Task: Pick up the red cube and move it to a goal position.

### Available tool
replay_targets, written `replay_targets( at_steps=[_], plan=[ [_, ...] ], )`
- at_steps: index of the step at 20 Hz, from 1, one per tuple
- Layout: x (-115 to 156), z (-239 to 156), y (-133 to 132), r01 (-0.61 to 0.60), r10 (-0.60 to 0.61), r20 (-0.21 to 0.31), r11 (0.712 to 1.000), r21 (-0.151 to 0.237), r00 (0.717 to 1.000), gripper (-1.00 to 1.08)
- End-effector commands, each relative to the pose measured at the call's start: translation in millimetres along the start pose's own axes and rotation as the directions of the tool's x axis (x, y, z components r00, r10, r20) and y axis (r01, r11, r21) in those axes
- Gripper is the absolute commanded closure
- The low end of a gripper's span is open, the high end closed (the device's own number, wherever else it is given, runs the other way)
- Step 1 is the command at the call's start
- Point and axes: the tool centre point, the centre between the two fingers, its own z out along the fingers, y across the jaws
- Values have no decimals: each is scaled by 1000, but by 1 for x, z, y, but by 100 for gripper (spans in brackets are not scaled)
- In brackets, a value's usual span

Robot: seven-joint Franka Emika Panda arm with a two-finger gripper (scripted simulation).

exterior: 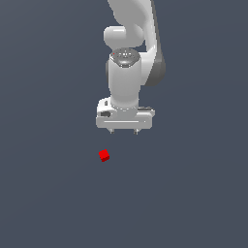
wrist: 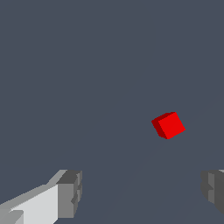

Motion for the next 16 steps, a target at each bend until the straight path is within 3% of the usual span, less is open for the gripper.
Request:
replay_targets(
  at_steps=[1,16],
  plan=[
    [0,0,0,0,0,0,1000,0,1000,-92],
    [-1,40,24,112,-112,10,994,6,994,-92]
  ],
)
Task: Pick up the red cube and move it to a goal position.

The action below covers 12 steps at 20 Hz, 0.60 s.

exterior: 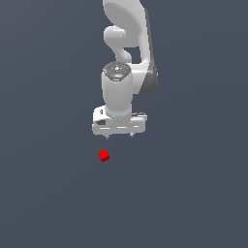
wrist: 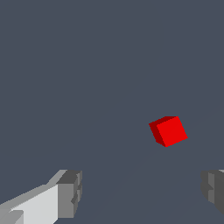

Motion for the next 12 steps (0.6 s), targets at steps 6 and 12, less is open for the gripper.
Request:
replay_targets(
  at_steps=[6,12],
  plan=[
    [-1,47,28,131,-131,12,991,7,991,-92],
    [3,89,52,248,-248,22,969,14,968,-92]
  ],
)
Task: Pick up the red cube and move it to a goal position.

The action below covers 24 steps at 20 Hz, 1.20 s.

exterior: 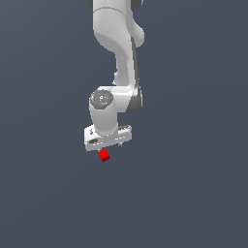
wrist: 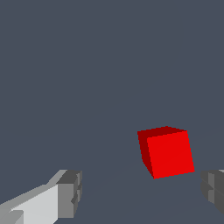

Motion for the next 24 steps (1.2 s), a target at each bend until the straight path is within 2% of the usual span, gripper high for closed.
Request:
replay_targets(
  at_steps=[1,9,17,18,24],
  plan=[
    [0,16,10,48,-48,4,999,2,999,-92],
    [3,52,31,149,-149,13,989,6,989,-92],
    [5,61,37,176,-176,16,984,7,984,-92],
    [5,61,37,176,-176,16,984,7,984,108],
    [5,61,37,176,-176,16,984,7,984,108]
  ],
)
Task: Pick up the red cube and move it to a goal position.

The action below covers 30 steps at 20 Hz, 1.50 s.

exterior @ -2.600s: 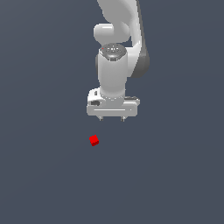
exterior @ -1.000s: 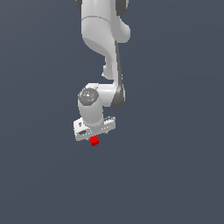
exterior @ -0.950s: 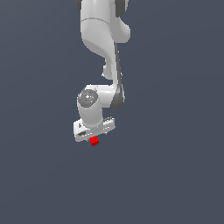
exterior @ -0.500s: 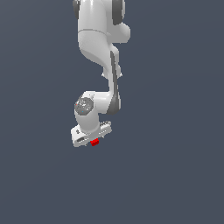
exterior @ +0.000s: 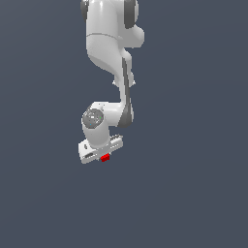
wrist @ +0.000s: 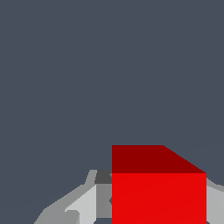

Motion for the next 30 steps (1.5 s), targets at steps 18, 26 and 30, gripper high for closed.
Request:
replay_targets(
  at_steps=[18,26,30],
  plan=[
    [50,-65,-62,0,0,0,1000,0,1000,108],
    [98,-125,-118,0,0,0,1000,0,1000,108],
    [114,-144,-135,0,0,0,1000,0,1000,108]
  ],
)
